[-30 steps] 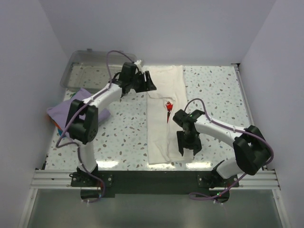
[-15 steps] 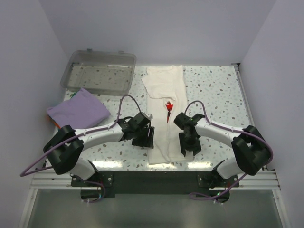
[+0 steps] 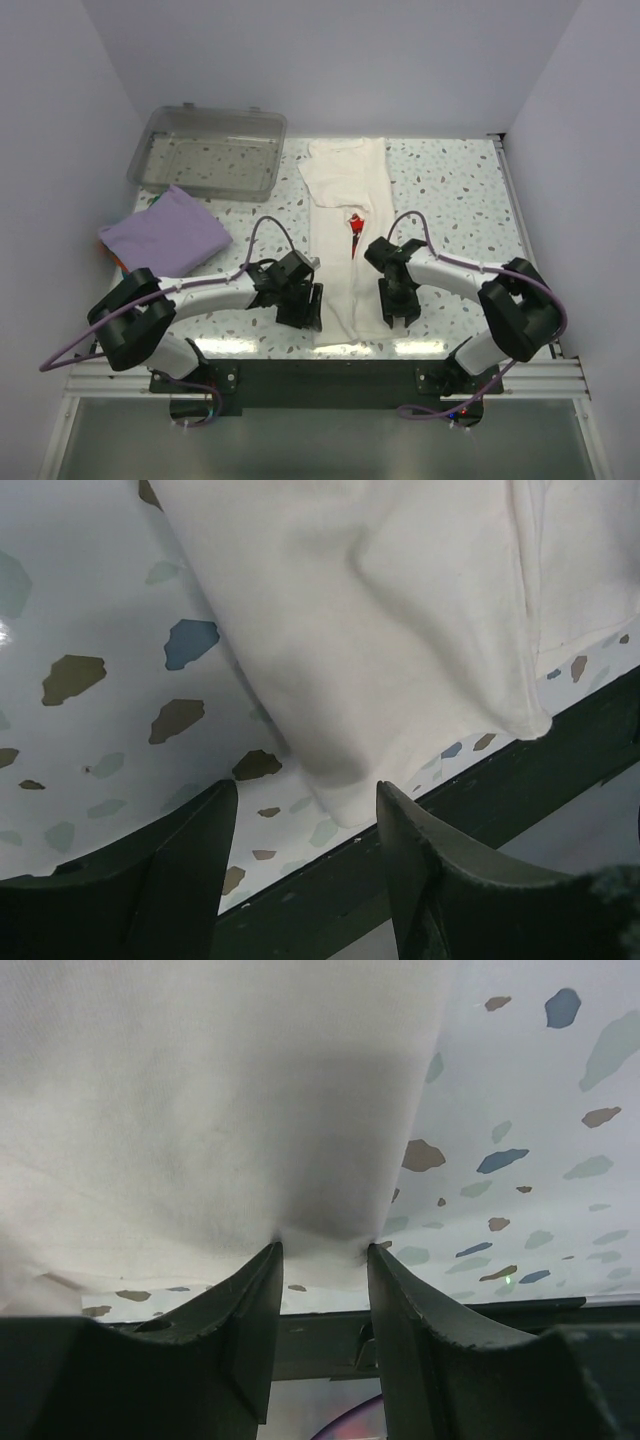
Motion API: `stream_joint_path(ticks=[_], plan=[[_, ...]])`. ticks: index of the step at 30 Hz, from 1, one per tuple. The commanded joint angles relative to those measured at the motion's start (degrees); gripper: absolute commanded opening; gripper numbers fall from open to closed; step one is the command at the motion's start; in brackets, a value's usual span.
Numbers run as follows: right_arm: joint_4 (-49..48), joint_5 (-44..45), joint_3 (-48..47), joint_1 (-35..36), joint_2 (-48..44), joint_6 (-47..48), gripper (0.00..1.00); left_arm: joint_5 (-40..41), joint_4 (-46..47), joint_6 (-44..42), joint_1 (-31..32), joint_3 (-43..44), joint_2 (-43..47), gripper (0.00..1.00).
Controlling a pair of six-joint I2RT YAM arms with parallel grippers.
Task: Fold and stack the t-shirts
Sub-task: Fold the tshirt
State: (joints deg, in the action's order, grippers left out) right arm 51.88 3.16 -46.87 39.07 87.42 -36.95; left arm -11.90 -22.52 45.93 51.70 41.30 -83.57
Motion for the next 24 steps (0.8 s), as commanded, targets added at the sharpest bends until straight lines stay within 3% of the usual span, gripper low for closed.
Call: stream_joint_path(ticks=[1, 6, 9, 13, 16, 20, 24], plan=[[0.77, 1.41, 0.81, -0.05, -2.43, -0.84, 0.42, -4.71, 4.76, 0.91, 0.77, -1.75, -0.89, 0.61], [-0.19, 0.8, 2.92, -0.13, -3.3, -0.93, 0.39, -8.57, 8.19, 1.88, 1.38, -3.94, -4.32, 0.56], [-0.55, 0.45, 4.24, -0.13, -3.66, -0.85, 0.35, -9.37, 9.52, 2.4, 2.26, -4.38, -5.99, 0.47], [-1.34, 0.71, 5.21, -0.13, -4.45, -0.58, 0.26, -7.09, 6.45, 2.85, 3.31, -4.47, -6.78, 0.26], [-1.43, 0.62, 5.3, -0.13, -4.19, -0.05, 0.16, -5.59, 5.3, 3.2, 4.1, -5.44, -6.52, 0.17], [-0.29, 0.62, 5.13, -0.13, -5.41, -0.05, 0.14, -3.05, 4.07, 4.25, 5.25, -7.19, -5.73, 0.01], [2.86, 0.44, 3.03, -0.22, -6.64, 0.21, 0.15, -0.93, 2.58, 6.88, 5.51, -9.83, -3.18, 0.0]])
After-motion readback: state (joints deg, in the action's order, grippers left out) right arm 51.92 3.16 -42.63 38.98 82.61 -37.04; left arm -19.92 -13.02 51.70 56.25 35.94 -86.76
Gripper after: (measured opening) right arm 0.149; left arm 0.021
